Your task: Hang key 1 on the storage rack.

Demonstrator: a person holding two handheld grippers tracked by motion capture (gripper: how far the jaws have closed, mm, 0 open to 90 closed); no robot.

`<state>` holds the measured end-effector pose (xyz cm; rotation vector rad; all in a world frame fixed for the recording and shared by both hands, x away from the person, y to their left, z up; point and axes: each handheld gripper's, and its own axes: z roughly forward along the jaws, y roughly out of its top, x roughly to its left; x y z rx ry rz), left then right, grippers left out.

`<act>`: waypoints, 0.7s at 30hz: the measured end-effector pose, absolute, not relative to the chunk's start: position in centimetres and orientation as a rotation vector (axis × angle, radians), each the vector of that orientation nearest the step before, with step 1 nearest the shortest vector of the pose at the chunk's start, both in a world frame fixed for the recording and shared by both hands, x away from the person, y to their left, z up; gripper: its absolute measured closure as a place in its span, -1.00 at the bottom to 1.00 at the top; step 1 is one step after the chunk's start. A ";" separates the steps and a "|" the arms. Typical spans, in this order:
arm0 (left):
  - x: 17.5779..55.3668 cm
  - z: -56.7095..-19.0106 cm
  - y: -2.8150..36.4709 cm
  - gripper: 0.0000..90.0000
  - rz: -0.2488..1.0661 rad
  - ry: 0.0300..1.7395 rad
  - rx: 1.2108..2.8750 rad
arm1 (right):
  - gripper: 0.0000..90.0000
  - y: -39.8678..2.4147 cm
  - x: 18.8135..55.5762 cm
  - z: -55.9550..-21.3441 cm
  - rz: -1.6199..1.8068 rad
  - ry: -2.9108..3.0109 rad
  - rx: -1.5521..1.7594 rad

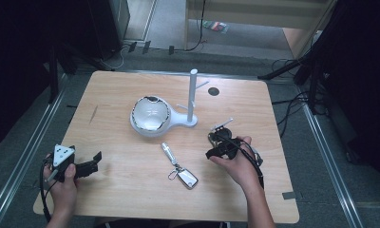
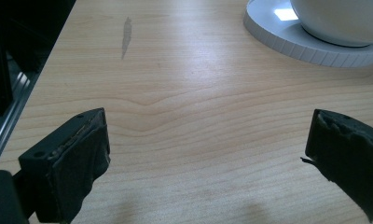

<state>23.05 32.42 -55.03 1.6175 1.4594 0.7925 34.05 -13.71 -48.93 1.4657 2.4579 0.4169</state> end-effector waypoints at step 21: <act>23.1 -55.0 32.2 -0.90 0.812 1.466 1.629 | 0.35 -14.1 35.0 -50.5 0.372 2.401 1.711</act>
